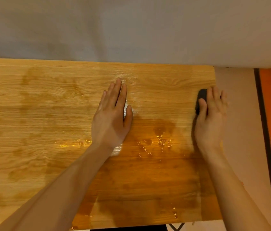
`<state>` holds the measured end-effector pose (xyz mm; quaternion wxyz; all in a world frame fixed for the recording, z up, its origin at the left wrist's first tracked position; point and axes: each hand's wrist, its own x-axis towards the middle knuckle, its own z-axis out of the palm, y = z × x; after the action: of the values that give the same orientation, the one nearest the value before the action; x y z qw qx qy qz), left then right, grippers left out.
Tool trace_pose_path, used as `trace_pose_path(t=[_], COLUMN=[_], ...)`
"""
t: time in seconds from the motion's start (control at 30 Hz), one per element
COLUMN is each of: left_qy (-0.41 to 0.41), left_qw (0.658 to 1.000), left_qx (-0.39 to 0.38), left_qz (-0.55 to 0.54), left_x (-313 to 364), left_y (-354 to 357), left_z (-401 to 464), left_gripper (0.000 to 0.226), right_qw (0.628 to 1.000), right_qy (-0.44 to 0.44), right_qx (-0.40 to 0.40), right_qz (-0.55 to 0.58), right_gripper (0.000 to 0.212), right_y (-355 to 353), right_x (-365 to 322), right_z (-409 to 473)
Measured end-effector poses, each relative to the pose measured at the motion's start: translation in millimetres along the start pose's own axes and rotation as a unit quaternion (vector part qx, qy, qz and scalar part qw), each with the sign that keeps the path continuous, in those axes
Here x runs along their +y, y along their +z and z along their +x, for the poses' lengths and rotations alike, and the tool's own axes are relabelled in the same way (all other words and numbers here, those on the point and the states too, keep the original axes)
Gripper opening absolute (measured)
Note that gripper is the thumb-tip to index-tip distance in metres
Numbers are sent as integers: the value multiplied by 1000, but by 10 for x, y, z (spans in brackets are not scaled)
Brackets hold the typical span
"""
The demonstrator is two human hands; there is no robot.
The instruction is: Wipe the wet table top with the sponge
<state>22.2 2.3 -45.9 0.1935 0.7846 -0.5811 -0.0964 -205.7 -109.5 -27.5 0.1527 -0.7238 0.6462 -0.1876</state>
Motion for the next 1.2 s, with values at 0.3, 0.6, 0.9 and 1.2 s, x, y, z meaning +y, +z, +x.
trace_pose_path(t=[0.3, 0.6, 0.9, 1.2], left_qy=[-14, -9, -5, -3], left_qw=[1000, 1000, 1000, 1000], left_qx=[-7, -9, -4, 7], left_qz=[8, 11, 15, 19], left_x=[30, -5, 32, 43], left_y=[-1, 18, 12, 0], left_z=[12, 12, -1, -17], left_gripper=[59, 60, 60, 59], right_qw=[976, 998, 982, 997], right_qy=[-209, 31, -184, -34], right_qx=[-20, 52, -35, 25], right_qz=[-57, -9, -2, -57], right_gripper=[47, 44, 42, 40], right_y=[533, 155, 265, 132], right_x=[-777, -186, -398, -333], right_z=[-571, -526, -751, -838])
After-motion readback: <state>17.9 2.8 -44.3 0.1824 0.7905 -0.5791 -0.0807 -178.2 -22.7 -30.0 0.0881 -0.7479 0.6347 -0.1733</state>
